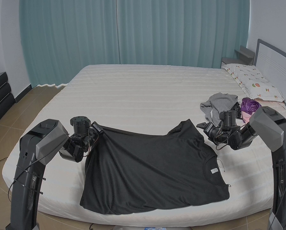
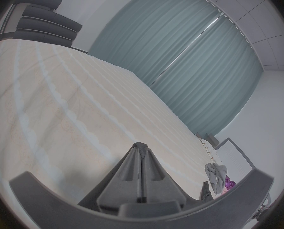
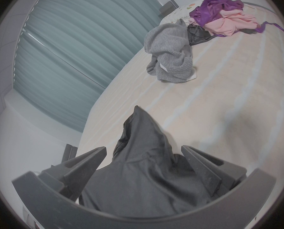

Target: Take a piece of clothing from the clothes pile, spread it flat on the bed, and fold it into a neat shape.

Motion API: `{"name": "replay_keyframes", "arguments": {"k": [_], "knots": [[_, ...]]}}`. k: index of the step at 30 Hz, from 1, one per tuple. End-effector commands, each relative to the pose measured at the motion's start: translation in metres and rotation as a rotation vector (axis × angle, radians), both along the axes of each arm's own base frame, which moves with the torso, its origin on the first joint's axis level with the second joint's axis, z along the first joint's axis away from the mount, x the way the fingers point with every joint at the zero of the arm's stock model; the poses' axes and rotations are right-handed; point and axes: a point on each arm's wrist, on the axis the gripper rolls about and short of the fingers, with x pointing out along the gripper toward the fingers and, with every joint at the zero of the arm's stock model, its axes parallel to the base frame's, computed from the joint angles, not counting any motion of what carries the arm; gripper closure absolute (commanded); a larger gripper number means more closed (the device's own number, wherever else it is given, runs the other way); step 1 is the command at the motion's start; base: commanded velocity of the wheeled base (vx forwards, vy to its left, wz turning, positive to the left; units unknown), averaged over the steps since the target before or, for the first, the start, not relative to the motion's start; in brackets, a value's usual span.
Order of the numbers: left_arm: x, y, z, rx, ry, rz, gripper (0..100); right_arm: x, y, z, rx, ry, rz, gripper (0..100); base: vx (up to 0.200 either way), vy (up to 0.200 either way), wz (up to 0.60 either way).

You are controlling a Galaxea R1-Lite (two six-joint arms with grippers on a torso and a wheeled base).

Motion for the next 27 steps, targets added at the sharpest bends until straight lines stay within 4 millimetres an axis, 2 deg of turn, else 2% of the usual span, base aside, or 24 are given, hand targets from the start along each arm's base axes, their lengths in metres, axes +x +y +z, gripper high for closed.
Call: {"name": "replay_keyframes", "arguments": {"k": [1,7,8,13,17,24,27], "knots": [[-0.004,0.001,-0.003,0.002,0.018,0.000,100,0.020,0.005,-0.063,-0.056,0.079,0.004,0,0.000,0.000,0.00],[-0.004,0.001,-0.003,0.002,0.018,0.000,100,0.025,0.007,-0.069,-0.059,0.071,0.004,0,0.000,0.000,0.00],[-0.004,0.001,-0.004,0.002,0.019,0.000,100,0.026,0.008,-0.070,-0.061,0.069,0.005,100,0.000,0.000,0.00],[-0.005,0.002,-0.005,0.003,0.026,0.002,100,0.029,0.007,-0.069,-0.065,0.038,-0.012,100,0.000,0.000,0.00],[-0.005,0.001,-0.005,0.002,0.021,0.000,100,0.037,0.001,-0.054,-0.071,-0.060,-0.063,100,0.000,0.000,0.00],[-0.001,0.001,-0.003,0.003,0.001,0.001,100,0.046,-0.013,-0.004,-0.045,-0.223,-0.102,100,0.000,0.000,0.00],[0.004,0.001,0.002,-0.002,-0.026,0.005,100,0.051,-0.020,0.008,-0.044,-0.289,-0.131,100,0.000,0.000,0.00]]}}
